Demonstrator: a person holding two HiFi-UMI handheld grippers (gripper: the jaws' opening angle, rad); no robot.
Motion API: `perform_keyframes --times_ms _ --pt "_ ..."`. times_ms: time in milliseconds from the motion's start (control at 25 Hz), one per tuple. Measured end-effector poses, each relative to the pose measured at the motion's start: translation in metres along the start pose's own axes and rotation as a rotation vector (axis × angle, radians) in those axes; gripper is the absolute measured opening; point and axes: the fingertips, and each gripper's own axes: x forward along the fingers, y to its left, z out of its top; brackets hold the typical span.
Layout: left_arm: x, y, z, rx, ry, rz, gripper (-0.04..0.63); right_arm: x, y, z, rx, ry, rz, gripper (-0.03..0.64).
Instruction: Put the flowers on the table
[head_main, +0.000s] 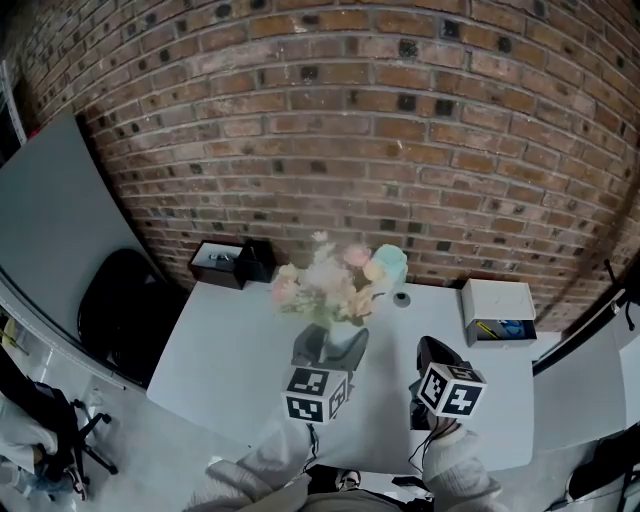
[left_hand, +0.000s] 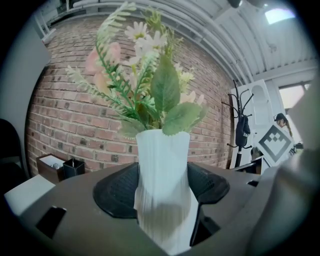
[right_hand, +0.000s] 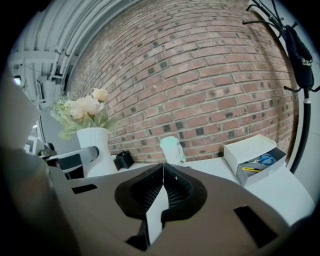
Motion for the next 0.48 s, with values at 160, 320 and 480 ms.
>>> perform_keyframes --times_ms 160,320,480 --pt "0.017 0.016 0.001 0.018 -0.007 -0.002 0.314 0.015 -0.001 -0.003 0.012 0.014 -0.005 0.023" --pt "0.041 0.031 0.003 0.033 -0.021 -0.025 0.314 0.034 -0.006 -0.002 0.017 0.018 -0.017 0.023" --pt "0.064 0.048 0.005 0.043 -0.038 -0.039 0.313 0.058 -0.010 -0.001 -0.009 0.039 -0.027 0.023"
